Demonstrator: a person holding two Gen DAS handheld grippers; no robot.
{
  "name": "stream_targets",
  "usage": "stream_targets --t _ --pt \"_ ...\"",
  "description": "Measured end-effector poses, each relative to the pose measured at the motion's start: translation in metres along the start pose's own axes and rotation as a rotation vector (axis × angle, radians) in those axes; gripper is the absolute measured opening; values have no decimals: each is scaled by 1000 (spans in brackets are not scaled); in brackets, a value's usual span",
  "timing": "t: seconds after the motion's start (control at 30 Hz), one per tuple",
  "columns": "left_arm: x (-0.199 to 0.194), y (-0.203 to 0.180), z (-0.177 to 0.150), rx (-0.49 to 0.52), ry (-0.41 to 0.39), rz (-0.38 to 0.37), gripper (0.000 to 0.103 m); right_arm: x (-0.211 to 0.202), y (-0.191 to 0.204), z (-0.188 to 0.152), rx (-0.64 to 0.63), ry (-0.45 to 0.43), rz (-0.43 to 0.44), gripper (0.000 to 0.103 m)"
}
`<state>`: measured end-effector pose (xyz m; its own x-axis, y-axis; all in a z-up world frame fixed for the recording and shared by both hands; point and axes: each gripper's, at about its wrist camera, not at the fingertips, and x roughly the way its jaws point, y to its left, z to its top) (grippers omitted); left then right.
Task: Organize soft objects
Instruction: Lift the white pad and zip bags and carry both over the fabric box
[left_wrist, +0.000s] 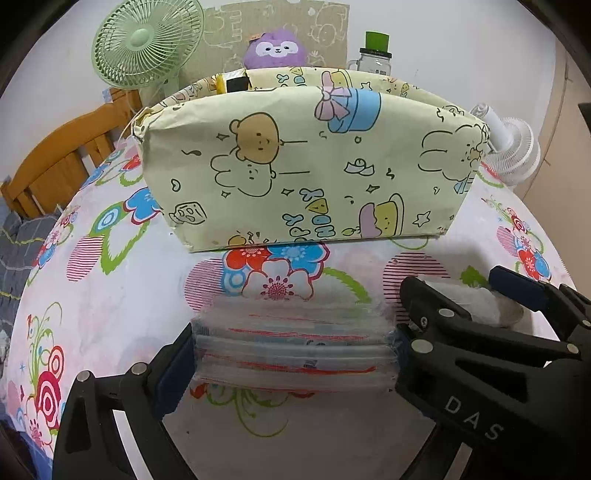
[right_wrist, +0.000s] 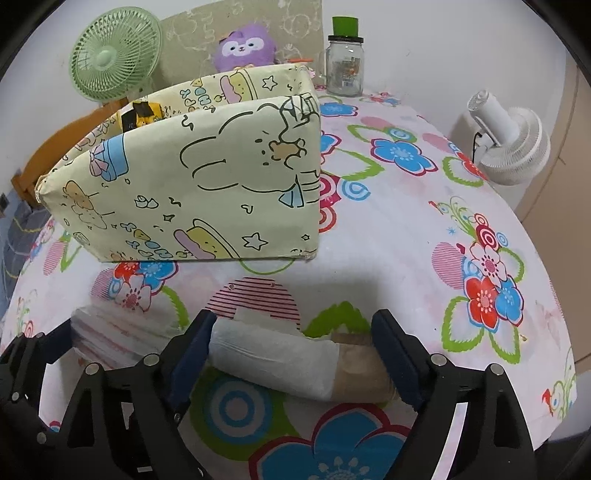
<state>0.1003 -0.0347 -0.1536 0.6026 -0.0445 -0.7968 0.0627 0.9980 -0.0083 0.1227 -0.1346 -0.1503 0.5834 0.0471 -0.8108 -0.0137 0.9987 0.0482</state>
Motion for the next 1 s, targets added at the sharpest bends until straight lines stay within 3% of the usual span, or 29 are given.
stream_targets --t 0.23,0.3,0.6,1.0 --pt "-2 -5 -2 15 -11 15 99 -7 -4 -4 18 -20 -48 55" --pt "-3 -7 -3 18 -11 12 99 -9 -4 -5 19 -23 -57 39" --pt "-6 -11 -2 26 -16 -4 99 -12 -6 -6 33 -20 -18 31" --pt "-17 -10 8 17 -44 -7 98 -22 -2 4 31 -45 -8 30"
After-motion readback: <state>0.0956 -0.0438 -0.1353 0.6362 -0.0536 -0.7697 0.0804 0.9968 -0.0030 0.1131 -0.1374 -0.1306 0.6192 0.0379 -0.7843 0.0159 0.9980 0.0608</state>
